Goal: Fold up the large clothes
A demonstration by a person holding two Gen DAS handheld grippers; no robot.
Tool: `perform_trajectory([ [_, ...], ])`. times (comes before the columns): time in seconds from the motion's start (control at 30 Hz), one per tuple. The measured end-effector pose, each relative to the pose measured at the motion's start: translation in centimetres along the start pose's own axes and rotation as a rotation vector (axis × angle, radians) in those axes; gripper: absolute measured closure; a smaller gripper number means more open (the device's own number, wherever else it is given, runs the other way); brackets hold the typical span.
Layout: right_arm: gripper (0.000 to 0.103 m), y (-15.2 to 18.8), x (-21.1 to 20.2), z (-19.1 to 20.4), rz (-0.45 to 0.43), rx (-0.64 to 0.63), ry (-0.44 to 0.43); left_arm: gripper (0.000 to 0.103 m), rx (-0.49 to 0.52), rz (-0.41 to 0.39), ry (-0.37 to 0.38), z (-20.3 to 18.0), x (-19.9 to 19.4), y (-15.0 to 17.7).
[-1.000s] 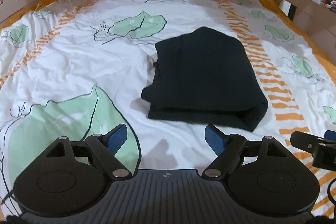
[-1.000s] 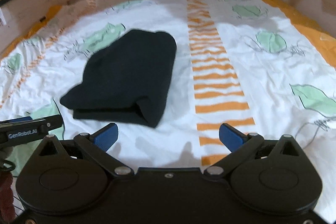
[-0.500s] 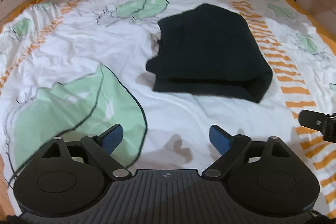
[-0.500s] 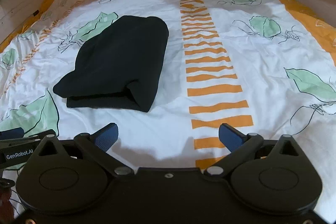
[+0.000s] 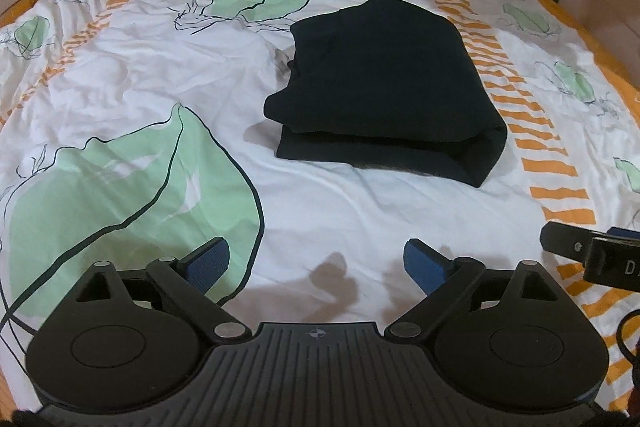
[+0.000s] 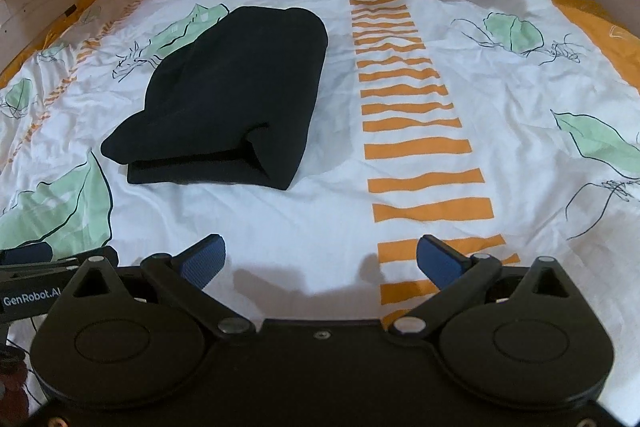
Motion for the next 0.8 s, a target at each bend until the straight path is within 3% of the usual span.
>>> perform_trajectory([
  [0.8,0.002,0.42,0.51,0.28,0.026,0.008,-0.016,0.008,-0.006,-0.02,-0.03,0.74,-0.09,-0.37],
])
Point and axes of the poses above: each gripper's, at about its wrist camera, not at the fingertips, and x roughly the way its jaws point, z to its left, y to its underside, the point moved 7 cm from there along x, roughly the way its jaws point, and after that the axes turned 2 degrees about -z, right-handed, at the moved point
